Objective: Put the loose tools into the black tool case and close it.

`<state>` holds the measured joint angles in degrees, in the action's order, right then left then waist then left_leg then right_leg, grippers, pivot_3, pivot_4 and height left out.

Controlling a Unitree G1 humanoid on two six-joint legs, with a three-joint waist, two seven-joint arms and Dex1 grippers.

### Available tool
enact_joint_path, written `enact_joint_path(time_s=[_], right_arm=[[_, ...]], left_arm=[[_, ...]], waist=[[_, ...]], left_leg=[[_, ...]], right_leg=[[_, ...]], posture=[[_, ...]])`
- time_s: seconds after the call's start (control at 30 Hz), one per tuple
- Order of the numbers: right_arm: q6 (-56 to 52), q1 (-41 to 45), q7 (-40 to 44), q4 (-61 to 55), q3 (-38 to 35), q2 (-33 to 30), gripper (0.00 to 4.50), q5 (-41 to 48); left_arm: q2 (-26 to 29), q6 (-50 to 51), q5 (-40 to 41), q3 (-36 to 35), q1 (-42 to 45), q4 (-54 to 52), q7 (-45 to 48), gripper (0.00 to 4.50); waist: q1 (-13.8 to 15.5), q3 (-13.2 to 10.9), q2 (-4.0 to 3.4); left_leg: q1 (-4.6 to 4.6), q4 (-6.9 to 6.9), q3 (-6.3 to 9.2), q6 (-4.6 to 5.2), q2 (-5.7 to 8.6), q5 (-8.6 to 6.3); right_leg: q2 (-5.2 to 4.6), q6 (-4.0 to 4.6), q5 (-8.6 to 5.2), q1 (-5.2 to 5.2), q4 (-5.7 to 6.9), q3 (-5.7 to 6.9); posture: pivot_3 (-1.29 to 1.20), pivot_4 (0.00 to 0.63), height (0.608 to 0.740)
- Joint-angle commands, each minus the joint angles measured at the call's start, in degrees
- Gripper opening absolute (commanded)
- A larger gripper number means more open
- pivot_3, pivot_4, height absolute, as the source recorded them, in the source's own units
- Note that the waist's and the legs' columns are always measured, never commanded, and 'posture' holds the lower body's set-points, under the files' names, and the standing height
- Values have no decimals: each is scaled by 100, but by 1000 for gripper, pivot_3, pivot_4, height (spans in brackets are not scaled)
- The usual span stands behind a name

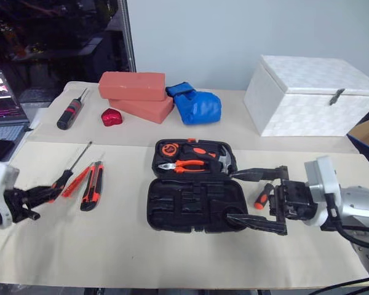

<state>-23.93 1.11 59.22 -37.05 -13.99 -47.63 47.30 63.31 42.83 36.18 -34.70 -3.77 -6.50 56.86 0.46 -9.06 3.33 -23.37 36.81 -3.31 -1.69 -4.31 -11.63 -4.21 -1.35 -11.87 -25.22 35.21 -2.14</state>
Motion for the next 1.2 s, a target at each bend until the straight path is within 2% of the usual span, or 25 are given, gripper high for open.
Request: enact_joint_path(time_s=[0.03,0.13,0.23,0.3,0.4,0.53,0.73,1.2], right_arm=[[124,-344,-190,-313,-538,27,4500,10],[139,-1077,-361,-485,-1063,90,4500,-175],[264,-1878,-249,-602,-1591,179,4500,-431],[373,-2287,-212,-596,-1937,279,4500,-545],[586,-2808,-38,-525,-2371,413,4500,-747],[785,-3075,94,-360,-2670,500,4500,-840],[843,-2982,-55,-321,-2521,501,4500,-950],[852,-3110,-223,-504,-2433,688,4500,-967]], left_arm=[[389,-670,-110,715,344,-541,820,851],[361,-1293,-924,2418,1680,-575,1035,851],[-321,-1339,-1592,3781,3204,-241,1065,851],[-687,-1461,-1996,4424,3863,-39,1179,851],[-1108,-1554,-2436,5069,4435,199,1331,851],[-1451,-1524,-2797,5605,4685,298,1470,851],[-1982,-1562,-3315,6062,4840,639,1386,851],[-2648,-1988,-4106,6263,4973,1577,1058,851]], waist=[[33,1,-14],[76,4,-34],[111,6,-34],[176,9,-30],[102,9,-28],[-37,9,-28],[-43,6,-29],[12,8,-34]], left_leg=[[2,0,-3,-23,2,-14],[5,0,-12,-22,18,-13],[-1,7,0,5,20,5],[-5,22,15,12,31,9],[-16,46,25,17,34,6],[-12,51,30,21,33,4],[-12,88,54,22,33,5],[13,105,79,24,41,7]], right_leg=[[-5,0,0,2,-2,-1],[-17,-9,-3,10,-3,-9],[-2,-16,-1,15,4,-11],[3,-33,-1,27,10,-16],[18,-66,15,32,9,-40],[25,-56,8,34,7,-55],[37,-44,1,40,37,-59],[41,-42,-3,83,49,-64]], posture=[[0,150,740],[0,150,740],[0,150,740],[0,150,740],[0,150,740],[0,150,740],[0,150,740],[0,150,740]])
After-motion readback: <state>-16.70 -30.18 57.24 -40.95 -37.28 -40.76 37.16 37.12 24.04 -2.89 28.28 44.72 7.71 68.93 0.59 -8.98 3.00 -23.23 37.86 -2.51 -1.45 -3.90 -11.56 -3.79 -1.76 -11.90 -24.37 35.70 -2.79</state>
